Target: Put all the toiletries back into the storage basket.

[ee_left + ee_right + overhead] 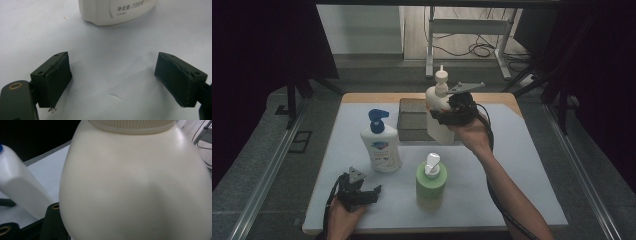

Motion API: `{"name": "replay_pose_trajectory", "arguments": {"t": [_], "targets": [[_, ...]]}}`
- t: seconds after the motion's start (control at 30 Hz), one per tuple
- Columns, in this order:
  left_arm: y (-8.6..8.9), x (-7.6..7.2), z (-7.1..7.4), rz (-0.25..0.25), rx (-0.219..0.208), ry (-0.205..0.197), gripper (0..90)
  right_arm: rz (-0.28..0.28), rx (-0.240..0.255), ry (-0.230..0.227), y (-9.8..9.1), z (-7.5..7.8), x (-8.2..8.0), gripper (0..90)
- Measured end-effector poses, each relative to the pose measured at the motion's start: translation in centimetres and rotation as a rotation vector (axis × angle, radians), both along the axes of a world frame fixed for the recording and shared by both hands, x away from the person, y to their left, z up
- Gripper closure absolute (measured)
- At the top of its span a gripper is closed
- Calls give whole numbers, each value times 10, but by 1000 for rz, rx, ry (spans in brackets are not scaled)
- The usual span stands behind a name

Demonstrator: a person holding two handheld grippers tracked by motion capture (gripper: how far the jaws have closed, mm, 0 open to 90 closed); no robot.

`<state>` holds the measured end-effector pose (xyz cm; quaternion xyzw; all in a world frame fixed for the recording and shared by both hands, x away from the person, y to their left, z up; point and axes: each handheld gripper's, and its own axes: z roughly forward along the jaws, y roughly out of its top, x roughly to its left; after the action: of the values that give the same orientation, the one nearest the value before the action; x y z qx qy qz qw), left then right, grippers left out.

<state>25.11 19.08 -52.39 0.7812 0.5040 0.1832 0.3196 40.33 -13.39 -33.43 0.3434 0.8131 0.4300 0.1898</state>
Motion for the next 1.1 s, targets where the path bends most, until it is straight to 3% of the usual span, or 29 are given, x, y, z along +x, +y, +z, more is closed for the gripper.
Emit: {"name": "replay_pose_trajectory", "arguments": {"t": [1.1], "targets": [[0,0,0,0,-1,0,131,-66,30,-40,33,-13,58,401]]}}
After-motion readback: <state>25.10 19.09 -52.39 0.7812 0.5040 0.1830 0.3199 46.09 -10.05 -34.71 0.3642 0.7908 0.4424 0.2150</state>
